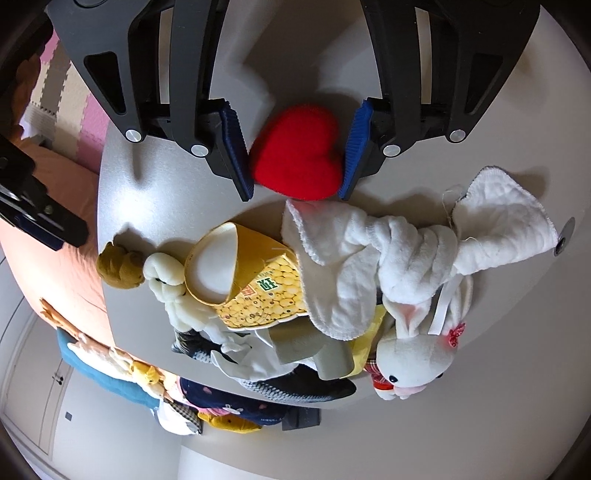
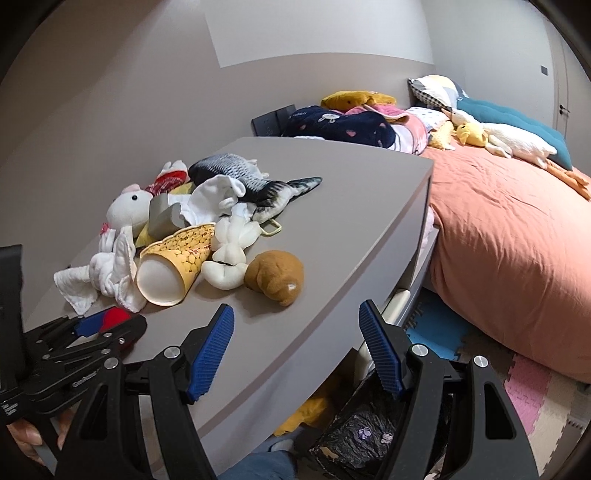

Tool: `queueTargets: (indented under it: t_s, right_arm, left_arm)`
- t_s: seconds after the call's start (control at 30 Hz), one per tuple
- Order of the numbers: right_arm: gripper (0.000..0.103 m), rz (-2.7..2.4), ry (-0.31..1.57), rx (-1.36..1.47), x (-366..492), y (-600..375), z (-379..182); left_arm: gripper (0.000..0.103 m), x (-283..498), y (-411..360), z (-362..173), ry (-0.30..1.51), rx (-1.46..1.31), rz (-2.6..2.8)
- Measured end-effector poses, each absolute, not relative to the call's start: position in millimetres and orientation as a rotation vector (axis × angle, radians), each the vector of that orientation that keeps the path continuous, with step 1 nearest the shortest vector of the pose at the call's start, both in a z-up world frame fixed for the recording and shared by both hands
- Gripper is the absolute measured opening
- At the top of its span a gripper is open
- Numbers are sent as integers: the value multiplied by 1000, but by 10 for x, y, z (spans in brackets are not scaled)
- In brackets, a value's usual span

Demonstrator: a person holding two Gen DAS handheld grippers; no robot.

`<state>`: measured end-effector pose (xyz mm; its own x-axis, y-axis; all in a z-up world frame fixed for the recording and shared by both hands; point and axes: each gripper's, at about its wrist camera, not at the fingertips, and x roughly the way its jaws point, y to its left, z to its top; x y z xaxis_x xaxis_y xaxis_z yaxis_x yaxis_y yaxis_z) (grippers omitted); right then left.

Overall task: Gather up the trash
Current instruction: 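Grasp the brown plush with the right gripper while the left gripper holds the heart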

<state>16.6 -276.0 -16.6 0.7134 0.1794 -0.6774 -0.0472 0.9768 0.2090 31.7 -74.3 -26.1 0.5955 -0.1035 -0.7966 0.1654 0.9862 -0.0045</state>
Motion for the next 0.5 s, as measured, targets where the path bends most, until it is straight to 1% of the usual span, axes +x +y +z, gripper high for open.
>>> queueTargets:
  t_s: [0.5]
  right_arm:
    - [71, 101, 797, 70, 615, -2526, -292]
  left_arm:
    - [46, 283, -665, -161, 896, 35, -202]
